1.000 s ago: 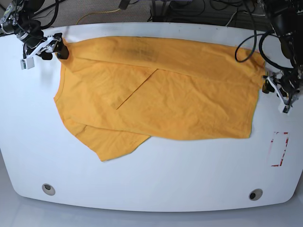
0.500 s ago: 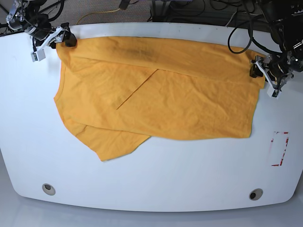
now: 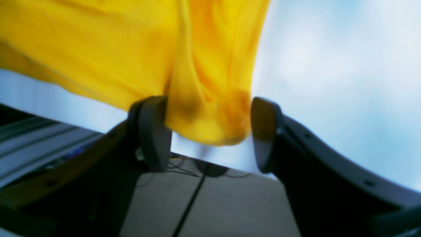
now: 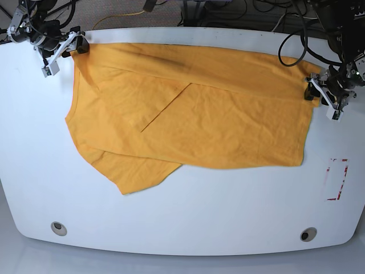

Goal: Fold the T-shirt properly
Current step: 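Drag the held shirt edge with both grippers to straighten it, then release the edge and move both grippers to the shirt's hem corners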

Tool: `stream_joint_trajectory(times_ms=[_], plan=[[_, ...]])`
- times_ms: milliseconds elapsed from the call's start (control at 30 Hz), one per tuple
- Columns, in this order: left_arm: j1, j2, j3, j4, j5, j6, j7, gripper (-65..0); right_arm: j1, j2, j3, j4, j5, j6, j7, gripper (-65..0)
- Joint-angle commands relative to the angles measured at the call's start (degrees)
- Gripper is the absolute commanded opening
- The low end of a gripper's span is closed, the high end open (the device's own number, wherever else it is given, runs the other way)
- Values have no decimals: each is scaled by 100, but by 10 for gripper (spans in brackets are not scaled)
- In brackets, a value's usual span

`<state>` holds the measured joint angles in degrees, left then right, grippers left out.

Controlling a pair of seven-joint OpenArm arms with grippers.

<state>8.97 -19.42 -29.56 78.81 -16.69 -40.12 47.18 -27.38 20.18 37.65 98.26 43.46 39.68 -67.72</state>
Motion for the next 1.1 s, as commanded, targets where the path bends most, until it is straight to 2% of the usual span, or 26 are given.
stream_joint_trajectory(times_ms=[0,267,400,467,600,800,933,1067], plan=[[197,-49,15,-52,319,12,561,-299,-98,342,-15,139,45,32,95,-300],[690,-32,-222,379,311,12,570,-296,-247,799,11,148,106,32,95,-298],[918,-14,-477,1073,240,12,755,-294,-247,817,29,447,98,32,95,-300],[988,-14,-661,1460,-41,12,1027,-294,-247,799,29,658,98,32,95,-300],[997,-14,-1127,2155,-533,12,1555,-294,-238,527,90,1115,106,32,87,-300],[980,65,-1312,3087,-780,12,2091,-296,-203,175,99,1431,106,32,87,-300],[980,443,-1294,3429,-736,12,2135,-296,78,-1,90,1405,63,32,95,-300],[865,487,-1294,3298,-727,12,2117,-297,491,-194,46,1396,-113,32,87,-300]])
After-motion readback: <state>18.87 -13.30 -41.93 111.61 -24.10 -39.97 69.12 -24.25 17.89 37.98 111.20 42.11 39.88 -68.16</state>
